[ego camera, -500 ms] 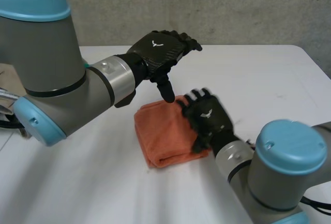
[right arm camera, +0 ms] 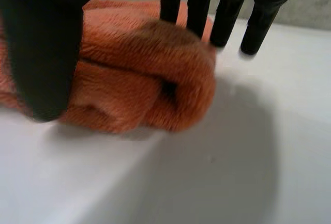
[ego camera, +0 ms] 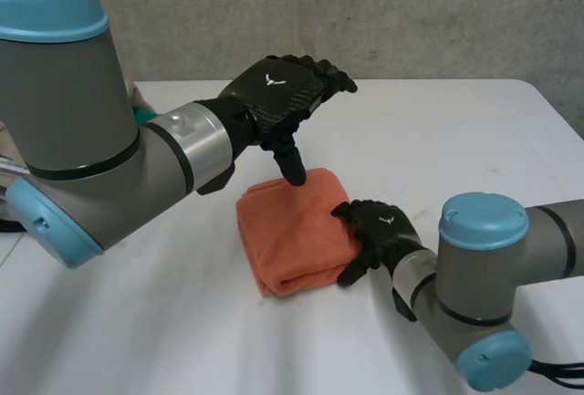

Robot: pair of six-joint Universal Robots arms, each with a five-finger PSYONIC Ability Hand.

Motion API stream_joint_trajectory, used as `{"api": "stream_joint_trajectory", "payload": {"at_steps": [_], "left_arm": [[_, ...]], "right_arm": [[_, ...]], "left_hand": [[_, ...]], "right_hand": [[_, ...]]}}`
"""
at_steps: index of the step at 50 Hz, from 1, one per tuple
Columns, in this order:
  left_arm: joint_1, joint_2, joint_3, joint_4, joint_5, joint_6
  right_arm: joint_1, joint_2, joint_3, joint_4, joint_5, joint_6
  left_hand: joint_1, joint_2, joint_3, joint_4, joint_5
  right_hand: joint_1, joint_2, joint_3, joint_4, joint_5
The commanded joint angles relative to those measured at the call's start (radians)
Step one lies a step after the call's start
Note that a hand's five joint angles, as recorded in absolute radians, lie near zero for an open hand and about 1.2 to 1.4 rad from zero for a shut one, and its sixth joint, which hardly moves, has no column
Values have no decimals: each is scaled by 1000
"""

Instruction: Fold the laundry.

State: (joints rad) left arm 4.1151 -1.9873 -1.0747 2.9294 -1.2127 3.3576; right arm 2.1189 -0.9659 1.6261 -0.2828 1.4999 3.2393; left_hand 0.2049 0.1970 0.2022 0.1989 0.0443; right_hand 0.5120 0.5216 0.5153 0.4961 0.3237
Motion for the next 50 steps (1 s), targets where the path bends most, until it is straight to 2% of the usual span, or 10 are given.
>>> {"api": "stream_joint_trajectory", "payload": {"at_steps": [1, 7, 14, 18, 22, 26, 31, 44, 49, 50], "left_arm": [[8, 28, -24, 14, 2, -1], [16, 45, -44, 36, 2, -6], [27, 48, -57, 69, 2, -15], [25, 50, -56, 71, 2, -17], [22, 50, -48, 73, 2, -18], [17, 47, -36, 74, 2, -18], [8, 35, -21, 73, -1, -18], [-41, -8, 28, 56, -18, -15], [-58, -10, 30, 59, -27, -12], [-59, -8, 30, 59, -27, -10]], "right_arm": [[-10, 53, -58, -85, 37, -9], [-37, 82, -110, -96, 23, -10], [-108, 183, -288, -105, 29, -22], [-191, 280, -469, -95, 77, -33], [-283, 377, -691, -29, 166, -45], [-407, 545, -1011, 77, 243, -53], [-514, 683, -1279, 180, 298, -44], [-689, 770, -1362, 169, 280, -53], [-703, 763, -1355, 172, 223, -52], [-702, 759, -1347, 180, 191, -50]], "left_hand": [[-30, -22, -28, -24, -44], [-30, -22, -28, -24, -44], [-30, -22, -28, -24, -44], [-30, -22, -28, -24, -44], [-30, -22, -28, -24, -44], [-30, -22, -28, -24, -44], [-30, -22, -28, -24, -44], [-30, -22, -28, -24, -44], [-30, -22, -28, -24, -44], [-30, -22, -28, -24, -44]], "right_hand": [[881, 871, 878, 897, 895], [884, 875, 881, 900, 898], [884, 875, 881, 900, 898], [884, 875, 881, 900, 898], [884, 875, 881, 900, 898], [884, 875, 881, 900, 898], [884, 875, 881, 900, 898], [884, 875, 881, 900, 898], [884, 875, 881, 900, 898], [643, 633, 639, 659, 656]]}}
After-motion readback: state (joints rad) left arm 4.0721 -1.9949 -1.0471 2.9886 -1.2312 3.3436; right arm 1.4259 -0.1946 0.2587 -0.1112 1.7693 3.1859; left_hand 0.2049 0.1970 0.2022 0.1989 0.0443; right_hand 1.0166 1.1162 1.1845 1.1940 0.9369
